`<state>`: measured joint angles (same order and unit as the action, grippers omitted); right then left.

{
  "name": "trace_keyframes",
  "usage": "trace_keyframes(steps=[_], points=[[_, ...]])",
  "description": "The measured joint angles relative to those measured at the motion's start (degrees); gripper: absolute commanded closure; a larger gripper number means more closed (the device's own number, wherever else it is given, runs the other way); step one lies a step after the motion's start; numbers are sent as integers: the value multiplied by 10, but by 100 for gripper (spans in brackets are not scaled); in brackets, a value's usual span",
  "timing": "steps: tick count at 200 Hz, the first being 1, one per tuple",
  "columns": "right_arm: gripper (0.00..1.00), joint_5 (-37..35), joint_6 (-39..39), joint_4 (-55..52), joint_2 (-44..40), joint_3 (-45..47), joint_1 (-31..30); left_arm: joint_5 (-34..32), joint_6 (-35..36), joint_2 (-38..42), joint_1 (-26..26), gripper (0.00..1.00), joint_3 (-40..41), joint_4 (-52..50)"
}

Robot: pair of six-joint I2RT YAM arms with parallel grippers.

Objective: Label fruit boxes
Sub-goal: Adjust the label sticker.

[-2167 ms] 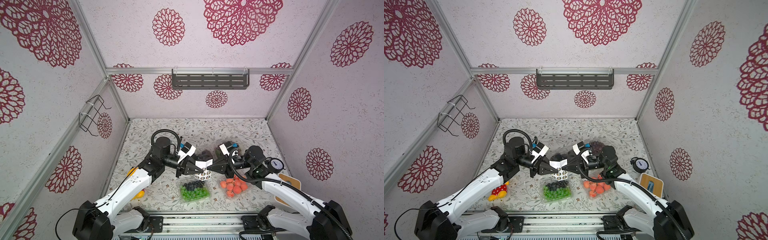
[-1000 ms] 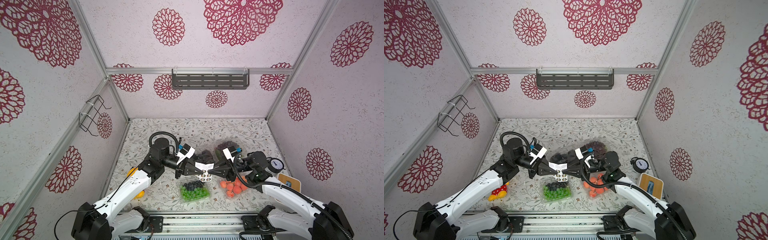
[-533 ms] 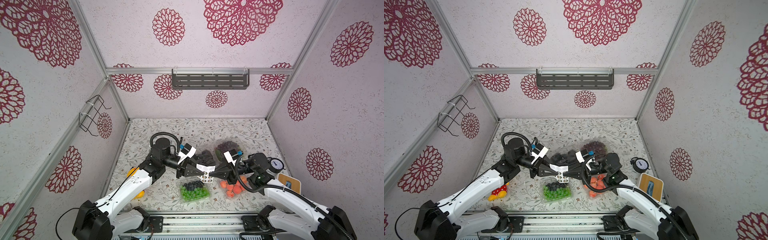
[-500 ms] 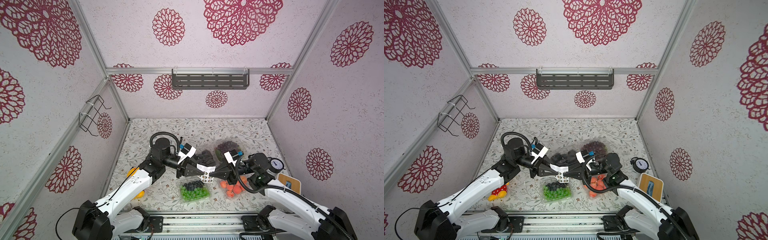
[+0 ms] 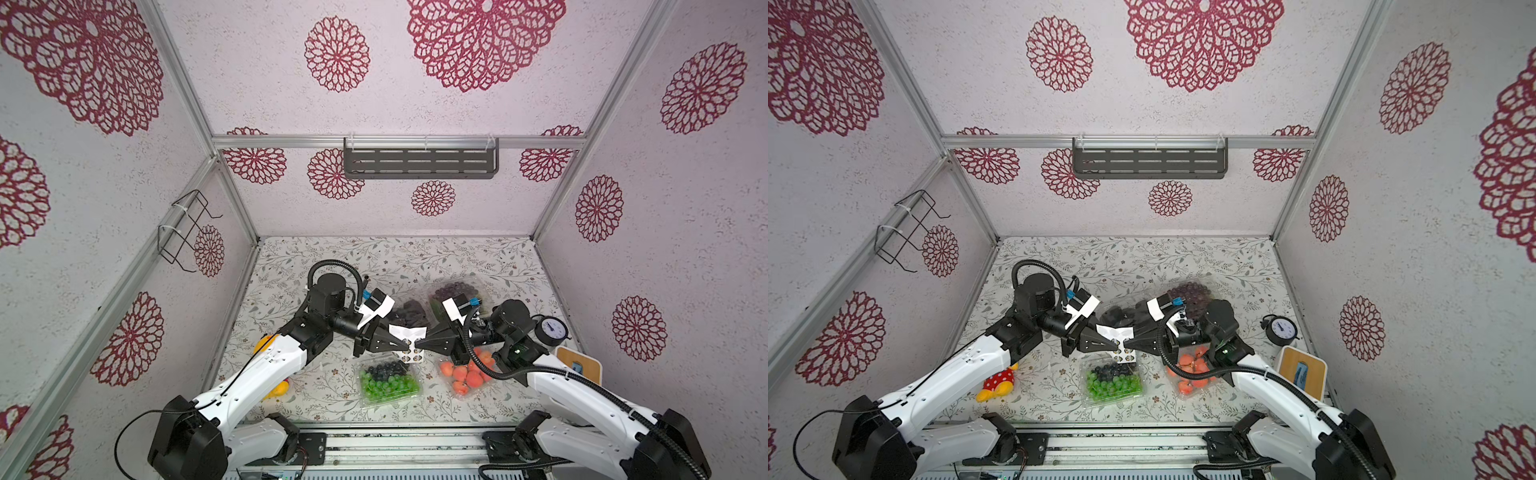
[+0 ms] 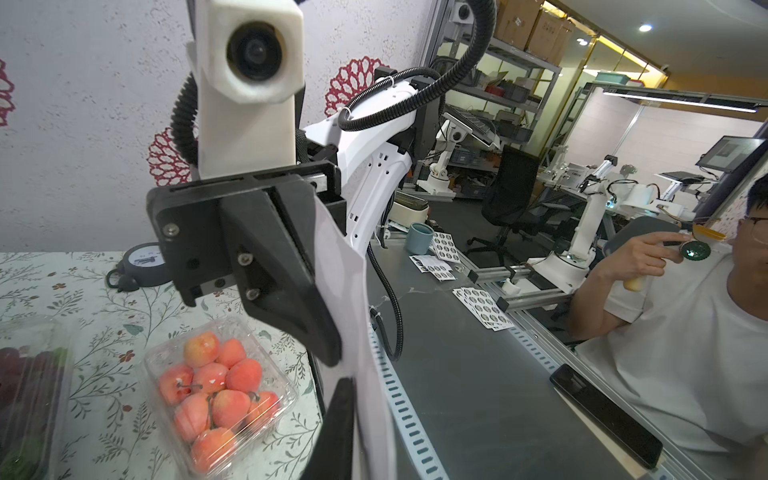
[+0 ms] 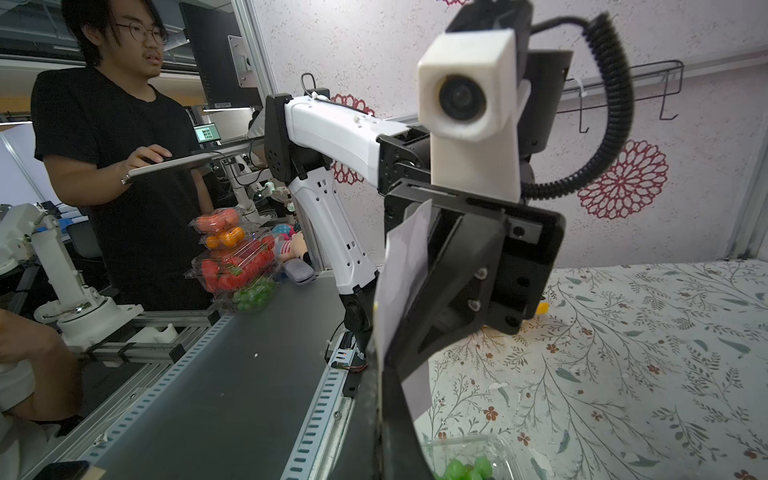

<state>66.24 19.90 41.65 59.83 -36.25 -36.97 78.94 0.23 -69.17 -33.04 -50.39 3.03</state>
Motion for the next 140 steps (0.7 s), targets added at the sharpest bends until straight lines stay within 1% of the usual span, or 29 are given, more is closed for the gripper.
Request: trace_keyframes(steps=[15,19,28,37,46,62,73,79,140], points=[[100,-1,0,-2,1,-2,0,2,24,-1,0,100,-14,-37],[100,0,0,-2,1,-2,0,2,28,-2,0,96,-16,-44],[100,0,-1,-3,1,-3,0,2,37,-2,0,85,-21,-57],[100,0,-5,-5,1,-3,0,3,44,-3,0,82,-24,-66],[100,0,-9,-12,1,-3,0,5,49,-3,0,85,-27,-74],[100,0,-14,-21,1,-3,0,10,56,-3,0,87,-30,-84],[100,0,-16,-25,1,-3,0,14,60,-3,0,97,-31,-89],[100,0,-18,-26,1,-3,0,13,62,-3,1,99,-31,-93],[100,0,-23,-30,1,-3,-1,16,71,-15,3,100,-45,-115]])
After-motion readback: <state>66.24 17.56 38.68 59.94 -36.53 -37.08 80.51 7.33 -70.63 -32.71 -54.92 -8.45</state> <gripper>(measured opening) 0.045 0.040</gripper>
